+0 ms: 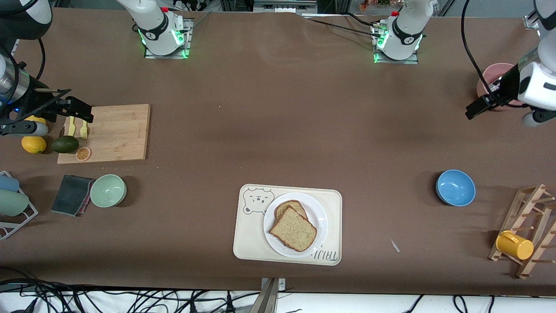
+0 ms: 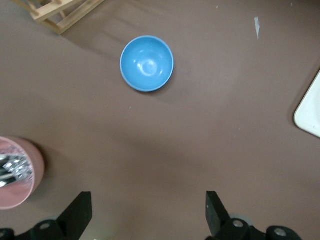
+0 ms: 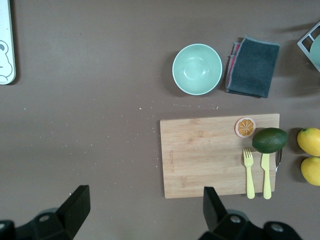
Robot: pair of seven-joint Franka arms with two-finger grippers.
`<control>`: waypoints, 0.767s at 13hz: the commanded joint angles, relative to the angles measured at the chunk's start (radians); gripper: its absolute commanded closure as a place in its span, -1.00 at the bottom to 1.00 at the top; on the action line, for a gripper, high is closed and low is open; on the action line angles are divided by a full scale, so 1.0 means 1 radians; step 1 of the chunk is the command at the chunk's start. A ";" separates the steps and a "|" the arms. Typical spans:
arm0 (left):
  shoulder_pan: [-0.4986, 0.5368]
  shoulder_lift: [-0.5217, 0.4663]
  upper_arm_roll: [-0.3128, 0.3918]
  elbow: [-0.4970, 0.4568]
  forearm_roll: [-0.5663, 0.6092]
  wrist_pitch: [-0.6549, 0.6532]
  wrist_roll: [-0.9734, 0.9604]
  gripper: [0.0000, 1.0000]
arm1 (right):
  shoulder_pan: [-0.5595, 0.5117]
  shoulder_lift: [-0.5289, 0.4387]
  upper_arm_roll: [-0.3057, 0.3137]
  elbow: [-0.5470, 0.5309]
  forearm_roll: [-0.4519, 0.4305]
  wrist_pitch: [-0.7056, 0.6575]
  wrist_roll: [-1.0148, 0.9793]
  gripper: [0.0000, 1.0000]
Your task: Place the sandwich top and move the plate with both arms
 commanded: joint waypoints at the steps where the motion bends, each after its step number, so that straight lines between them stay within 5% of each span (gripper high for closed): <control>1: 0.006 -0.066 -0.016 -0.025 0.026 -0.067 0.105 -1.00 | -0.006 -0.013 0.005 -0.009 -0.011 -0.004 0.010 -1.00; 10: 0.014 -0.025 0.021 0.017 -0.083 -0.088 0.346 -1.00 | -0.006 -0.011 0.005 -0.009 -0.011 -0.004 0.010 -1.00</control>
